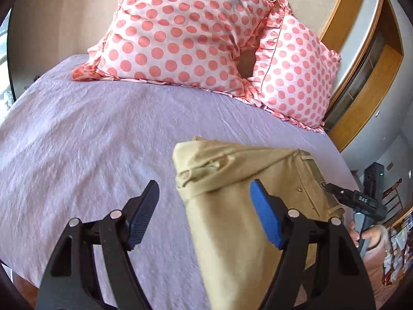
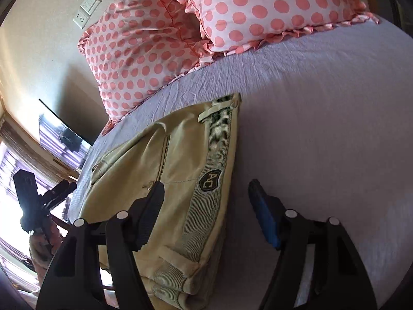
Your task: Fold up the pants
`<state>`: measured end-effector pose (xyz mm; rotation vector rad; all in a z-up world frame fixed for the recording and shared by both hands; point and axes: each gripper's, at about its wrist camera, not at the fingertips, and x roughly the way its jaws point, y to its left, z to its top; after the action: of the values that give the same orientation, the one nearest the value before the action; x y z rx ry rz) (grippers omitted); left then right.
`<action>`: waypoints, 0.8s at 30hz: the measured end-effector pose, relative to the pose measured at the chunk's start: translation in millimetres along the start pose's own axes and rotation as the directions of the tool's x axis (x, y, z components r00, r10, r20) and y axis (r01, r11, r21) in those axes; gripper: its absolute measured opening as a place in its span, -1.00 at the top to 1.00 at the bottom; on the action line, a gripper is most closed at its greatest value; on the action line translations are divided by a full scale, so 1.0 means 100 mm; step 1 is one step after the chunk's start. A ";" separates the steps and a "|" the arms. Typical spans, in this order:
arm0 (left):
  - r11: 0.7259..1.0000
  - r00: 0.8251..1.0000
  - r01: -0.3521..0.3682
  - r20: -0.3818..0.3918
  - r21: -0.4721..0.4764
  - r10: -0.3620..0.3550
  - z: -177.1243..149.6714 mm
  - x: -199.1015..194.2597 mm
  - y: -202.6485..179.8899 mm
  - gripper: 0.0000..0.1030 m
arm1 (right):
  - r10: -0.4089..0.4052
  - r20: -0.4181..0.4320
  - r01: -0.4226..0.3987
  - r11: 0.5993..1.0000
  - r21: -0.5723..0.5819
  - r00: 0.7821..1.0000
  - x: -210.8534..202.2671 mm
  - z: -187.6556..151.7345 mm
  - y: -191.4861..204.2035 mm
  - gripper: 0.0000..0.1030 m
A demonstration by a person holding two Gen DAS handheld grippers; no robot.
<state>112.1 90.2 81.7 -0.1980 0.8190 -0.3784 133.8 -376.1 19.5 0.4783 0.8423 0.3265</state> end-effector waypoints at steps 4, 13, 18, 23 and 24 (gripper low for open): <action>0.992 1.000 -0.016 -0.020 0.124 0.019 0.11 0.08 -0.11 -0.44 | -0.059 0.183 0.086 0.986 -0.141 0.981 -0.35 -0.03 0.26 -0.38; 0.971 0.997 0.033 0.058 0.236 -0.048 -0.28 -0.03 -0.30 -0.60 | 0.149 -0.080 -0.165 0.749 -0.642 0.986 0.24 0.11 1.82 -0.52; 0.980 0.979 0.101 0.160 0.169 -0.128 -0.63 -0.26 -0.34 -0.65 | 0.104 -0.205 -0.230 0.464 -0.855 0.973 0.88 -0.01 2.53 -0.51; 0.988 0.987 0.087 0.124 0.128 -0.103 -0.78 -0.18 -0.29 -0.59 | 0.012 -0.282 -0.274 0.287 -0.918 0.959 1.27 -0.13 2.76 -0.26; 0.987 0.985 0.103 0.124 0.123 -0.118 -0.81 -0.19 -0.27 -0.59 | -0.009 -0.278 -0.266 0.265 -0.927 0.961 1.31 -0.13 2.78 -0.23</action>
<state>34.0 71.2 48.5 -0.1587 0.6566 -0.5110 181.8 -77.1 75.6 -0.7143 0.6609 1.0047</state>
